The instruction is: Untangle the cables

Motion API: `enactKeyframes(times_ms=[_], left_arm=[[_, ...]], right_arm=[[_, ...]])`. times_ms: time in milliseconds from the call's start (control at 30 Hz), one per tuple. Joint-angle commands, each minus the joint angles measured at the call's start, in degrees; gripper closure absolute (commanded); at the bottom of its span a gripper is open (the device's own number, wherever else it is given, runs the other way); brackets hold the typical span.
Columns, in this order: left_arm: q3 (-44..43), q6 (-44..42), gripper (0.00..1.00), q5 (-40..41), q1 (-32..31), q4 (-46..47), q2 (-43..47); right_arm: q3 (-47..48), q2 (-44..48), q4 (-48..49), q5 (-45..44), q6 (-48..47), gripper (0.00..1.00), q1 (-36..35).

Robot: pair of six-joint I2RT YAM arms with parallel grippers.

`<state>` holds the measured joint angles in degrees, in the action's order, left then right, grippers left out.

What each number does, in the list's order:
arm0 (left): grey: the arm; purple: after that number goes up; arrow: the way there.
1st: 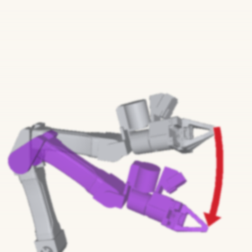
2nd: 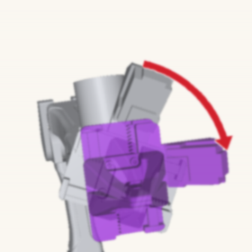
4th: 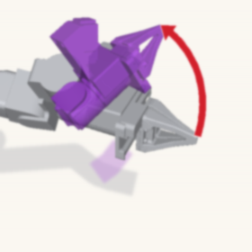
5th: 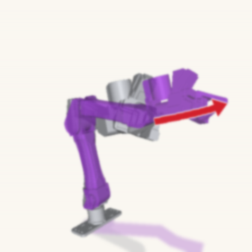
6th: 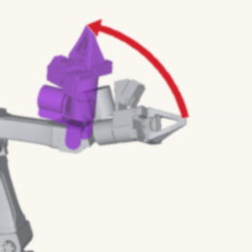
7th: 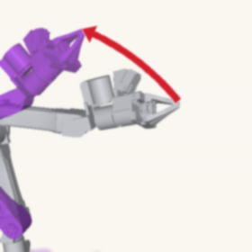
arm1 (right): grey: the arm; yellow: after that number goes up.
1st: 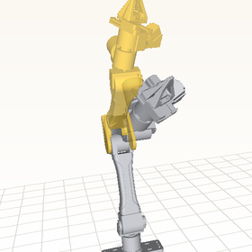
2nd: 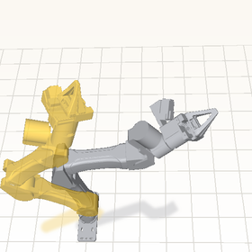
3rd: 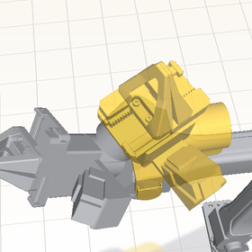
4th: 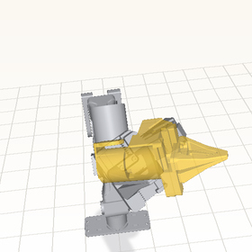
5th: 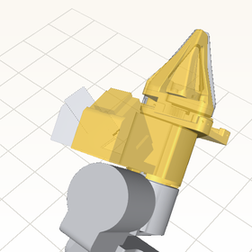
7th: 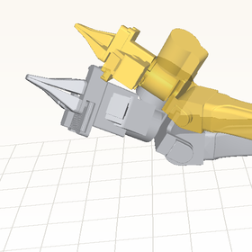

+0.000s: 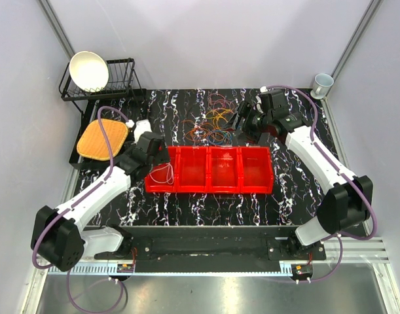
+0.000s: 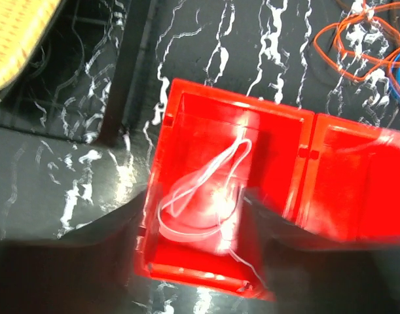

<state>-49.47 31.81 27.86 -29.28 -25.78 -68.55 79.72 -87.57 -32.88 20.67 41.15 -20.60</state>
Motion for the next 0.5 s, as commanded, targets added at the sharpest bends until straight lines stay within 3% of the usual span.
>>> enactKeyframes(times_ms=[0,300,467], left_arm=[[-3.3,1.4,0.01,-0.7,0.3,-1.1,2.4],[-11.9,0.5,0.01,-1.7,0.3,-13.5,9.5],[-10.8,1.4,0.01,-2.0,0.3,-17.2,17.7]], right_arm=[[-1.0,3.7,0.0,1.2,-0.6,0.19,0.1],[-1.9,8.1,-3.3,-0.1,-0.6,0.19,0.1],[-2.1,12.0,-8.9,-3.1,-2.7,0.18,0.0]])
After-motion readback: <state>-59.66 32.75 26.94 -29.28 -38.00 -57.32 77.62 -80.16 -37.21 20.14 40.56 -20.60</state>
